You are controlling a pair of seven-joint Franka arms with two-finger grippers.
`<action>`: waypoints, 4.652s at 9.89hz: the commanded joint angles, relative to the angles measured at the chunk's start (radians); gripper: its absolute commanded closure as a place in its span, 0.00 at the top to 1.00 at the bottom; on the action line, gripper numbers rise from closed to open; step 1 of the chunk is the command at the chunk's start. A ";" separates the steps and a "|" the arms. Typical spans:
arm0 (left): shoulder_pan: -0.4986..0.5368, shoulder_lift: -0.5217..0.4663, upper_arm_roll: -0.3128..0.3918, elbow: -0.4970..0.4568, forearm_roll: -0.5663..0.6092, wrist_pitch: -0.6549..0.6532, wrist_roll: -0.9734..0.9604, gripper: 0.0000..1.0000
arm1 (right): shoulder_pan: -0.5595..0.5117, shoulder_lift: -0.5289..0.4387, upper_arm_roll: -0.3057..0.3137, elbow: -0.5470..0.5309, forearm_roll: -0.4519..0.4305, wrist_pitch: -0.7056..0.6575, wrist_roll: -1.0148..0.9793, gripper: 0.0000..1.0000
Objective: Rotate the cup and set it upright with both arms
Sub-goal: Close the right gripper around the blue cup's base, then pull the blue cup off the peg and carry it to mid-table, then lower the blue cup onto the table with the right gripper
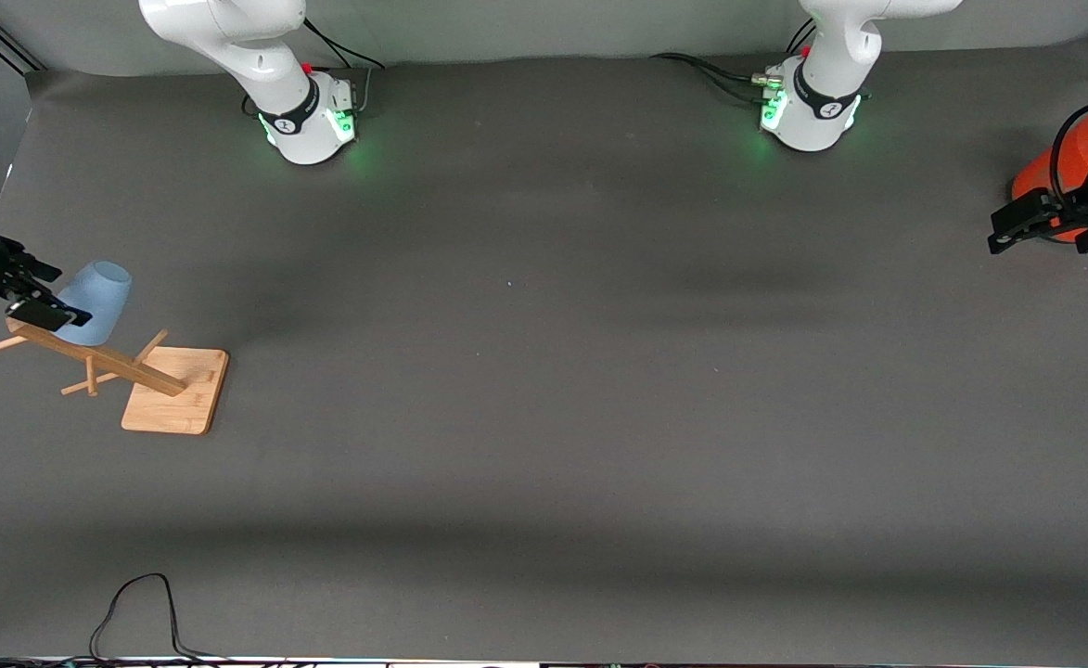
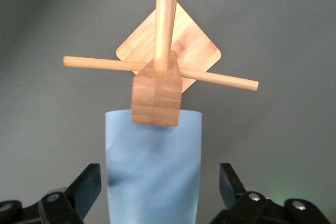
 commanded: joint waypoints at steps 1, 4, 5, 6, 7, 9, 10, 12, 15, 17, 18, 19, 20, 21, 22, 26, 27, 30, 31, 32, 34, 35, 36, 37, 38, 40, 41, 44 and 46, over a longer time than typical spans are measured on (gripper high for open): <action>0.002 0.004 0.004 0.002 -0.003 -0.011 0.013 1.00 | 0.006 -0.031 -0.003 -0.062 0.011 0.054 0.020 1.00; 0.008 0.017 0.010 0.004 -0.029 0.010 0.011 1.00 | 0.006 -0.022 -0.003 -0.060 0.012 0.068 0.020 0.94; 0.008 0.024 0.010 0.005 -0.030 0.019 0.013 1.00 | 0.006 -0.022 -0.003 -0.062 0.012 0.068 0.020 0.75; 0.006 0.024 0.008 0.007 -0.027 0.021 0.011 1.00 | 0.006 -0.022 -0.003 -0.060 0.012 0.068 0.020 0.67; 0.003 0.021 0.005 0.011 -0.021 0.018 0.005 1.00 | 0.006 -0.022 -0.001 -0.060 0.012 0.068 0.020 0.66; 0.002 0.018 0.005 0.024 -0.024 0.010 0.012 1.00 | 0.006 -0.022 -0.001 -0.059 0.012 0.068 0.020 0.62; 0.006 0.019 0.005 0.022 -0.027 0.010 0.017 1.00 | 0.006 -0.022 -0.001 -0.057 0.012 0.068 0.020 0.62; 0.000 0.022 0.005 0.018 -0.014 -0.004 0.028 1.00 | 0.008 -0.033 0.003 -0.056 0.011 0.065 0.020 0.62; -0.003 0.027 -0.001 0.022 -0.009 0.001 0.082 1.00 | 0.058 -0.096 0.017 -0.046 0.011 0.032 0.061 0.62; -0.008 0.036 -0.001 0.021 -0.009 -0.005 0.080 1.00 | 0.120 -0.154 0.019 -0.046 0.000 -0.016 0.141 0.62; -0.008 0.034 -0.007 0.021 -0.009 -0.017 0.066 1.00 | 0.166 -0.180 0.019 -0.046 -0.001 -0.040 0.198 0.62; -0.009 0.036 -0.019 0.031 -0.012 -0.024 0.074 1.00 | 0.209 -0.206 0.022 -0.046 -0.006 -0.065 0.271 0.62; -0.009 0.038 -0.021 0.033 -0.023 -0.022 0.077 1.00 | 0.264 -0.226 0.022 -0.046 -0.018 -0.086 0.340 0.62; -0.009 0.039 -0.021 0.030 -0.032 -0.024 0.086 1.00 | 0.320 -0.238 0.023 -0.046 -0.031 -0.102 0.417 0.62; -0.009 0.045 -0.021 0.034 -0.035 -0.025 0.089 1.00 | 0.377 -0.240 0.023 -0.046 -0.031 -0.108 0.478 0.62; -0.008 0.088 -0.019 0.031 -0.032 0.002 0.086 1.00 | 0.661 -0.144 0.028 0.021 -0.044 -0.093 0.973 0.62; -0.011 0.091 -0.022 0.030 -0.023 0.016 0.082 1.00 | 0.721 -0.067 0.029 0.080 -0.037 -0.091 1.116 0.58; -0.008 0.091 -0.022 0.033 -0.035 0.024 0.068 1.00 | 0.870 0.146 0.028 0.254 0.023 -0.065 1.443 0.56; -0.015 0.085 -0.022 0.036 -0.023 0.019 0.068 1.00 | 0.913 0.210 0.029 0.288 0.028 -0.030 1.541 0.55; -0.017 0.088 -0.025 0.054 -0.020 0.009 0.071 1.00 | 0.956 0.285 0.028 0.337 0.028 -0.004 1.642 0.55; -0.017 0.091 -0.027 0.065 -0.026 0.005 0.078 1.00 | 1.029 0.457 0.029 0.455 0.028 0.018 1.779 0.55; -0.015 0.093 -0.025 0.062 -0.035 0.012 0.078 1.00 | 1.052 0.531 0.029 0.496 0.029 0.037 1.842 0.55; -0.015 0.094 -0.025 0.061 -0.038 0.015 0.077 1.00 | 1.063 0.592 0.029 0.518 0.028 0.071 1.897 0.55; -0.017 0.094 -0.025 0.061 -0.038 0.015 0.077 1.00 | 1.063 0.643 0.029 0.526 0.029 0.106 1.941 0.55; -0.015 0.094 -0.025 0.061 -0.038 0.021 0.077 1.00 | 1.066 0.683 0.040 0.527 0.028 0.142 1.971 0.55; -0.018 0.102 -0.027 0.062 -0.040 0.024 0.077 1.00 | 1.076 0.763 0.060 0.544 0.025 0.194 2.027 0.55; -0.024 0.100 -0.028 0.065 -0.038 0.024 0.071 1.00 | 1.091 0.809 0.060 0.584 0.023 0.196 2.051 0.55; -0.028 0.102 -0.028 0.064 -0.070 0.019 0.069 1.00 | 1.094 0.909 0.060 0.671 0.023 0.197 2.117 0.55; -0.021 0.103 -0.027 0.062 -0.081 0.021 0.069 1.00 | 1.097 0.940 0.066 0.679 0.022 0.212 2.127 0.55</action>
